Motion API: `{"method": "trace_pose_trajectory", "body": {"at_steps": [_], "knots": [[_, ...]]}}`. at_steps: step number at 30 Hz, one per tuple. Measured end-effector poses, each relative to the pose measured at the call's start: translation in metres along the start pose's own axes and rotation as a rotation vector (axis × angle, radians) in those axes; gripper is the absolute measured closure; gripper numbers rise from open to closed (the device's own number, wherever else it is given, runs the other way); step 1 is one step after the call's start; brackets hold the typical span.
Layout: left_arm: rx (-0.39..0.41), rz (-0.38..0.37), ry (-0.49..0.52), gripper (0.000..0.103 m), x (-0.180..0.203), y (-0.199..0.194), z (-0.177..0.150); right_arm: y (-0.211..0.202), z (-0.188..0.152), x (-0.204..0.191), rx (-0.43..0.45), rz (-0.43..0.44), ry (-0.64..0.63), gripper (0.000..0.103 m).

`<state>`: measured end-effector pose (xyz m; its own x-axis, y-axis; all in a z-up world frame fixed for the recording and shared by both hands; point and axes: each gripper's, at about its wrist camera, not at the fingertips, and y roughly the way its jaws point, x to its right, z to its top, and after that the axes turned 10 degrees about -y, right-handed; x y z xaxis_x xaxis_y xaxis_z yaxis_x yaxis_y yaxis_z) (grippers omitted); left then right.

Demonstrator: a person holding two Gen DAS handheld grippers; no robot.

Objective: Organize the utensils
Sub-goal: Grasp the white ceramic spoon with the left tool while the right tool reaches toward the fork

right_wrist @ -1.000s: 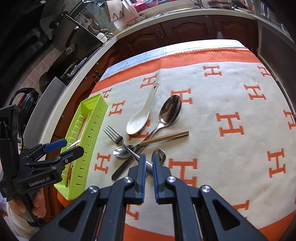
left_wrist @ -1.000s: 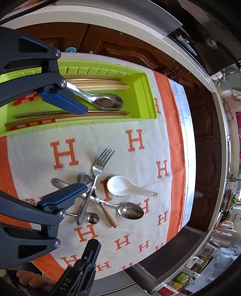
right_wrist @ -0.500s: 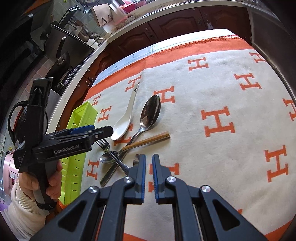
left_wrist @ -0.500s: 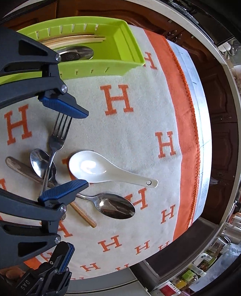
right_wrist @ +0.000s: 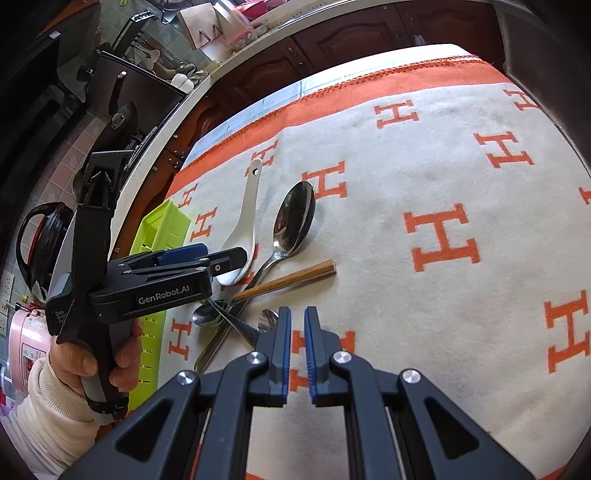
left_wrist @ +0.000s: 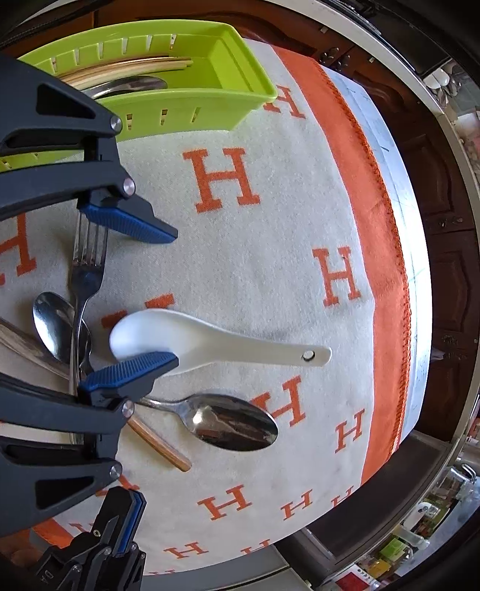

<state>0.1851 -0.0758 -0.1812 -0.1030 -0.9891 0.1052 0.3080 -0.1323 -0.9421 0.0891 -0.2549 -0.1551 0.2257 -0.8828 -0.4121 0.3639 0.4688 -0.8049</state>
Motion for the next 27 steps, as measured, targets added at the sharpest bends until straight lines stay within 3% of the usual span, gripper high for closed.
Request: {"method": "trace_pose_trajectory", "body": {"at_steps": [3,9,12,13,16,17,18,24,27], "knots": [[0.006,-0.019,0.044,0.066,0.01,-0.002,-0.002,0.003,-0.001,0.001,-0.006,0.002,0.002,0.096],[0.009,-0.072,0.111,0.065,0.02,0.0,-0.003,0.003,-0.001,-0.001,-0.007,0.005,-0.004,0.096],[0.026,-0.034,0.177,0.064,0.031,0.001,-0.007,0.003,-0.002,-0.001,-0.006,0.001,-0.006,0.096],[0.029,-0.037,0.181,0.069,0.033,0.001,-0.007,0.003,-0.002,0.0,-0.007,0.002,-0.005,0.096],[0.027,-0.047,0.161,0.083,0.034,0.001,-0.005,0.004,-0.003,0.0,-0.008,-0.001,-0.002,0.096],[0.029,-0.051,0.149,0.094,0.033,0.001,-0.004,0.004,-0.003,0.0,-0.009,0.001,-0.002,0.096],[0.028,-0.056,0.134,0.096,0.032,0.002,-0.003,0.004,-0.003,0.0,-0.009,0.003,-0.003,0.096],[0.034,-0.073,0.084,0.097,0.027,0.0,-0.006,0.003,-0.003,-0.002,-0.002,0.019,-0.015,0.095],[0.037,-0.079,0.033,0.097,0.02,-0.002,-0.009,0.003,-0.003,0.001,0.0,0.024,-0.006,0.08]]}}
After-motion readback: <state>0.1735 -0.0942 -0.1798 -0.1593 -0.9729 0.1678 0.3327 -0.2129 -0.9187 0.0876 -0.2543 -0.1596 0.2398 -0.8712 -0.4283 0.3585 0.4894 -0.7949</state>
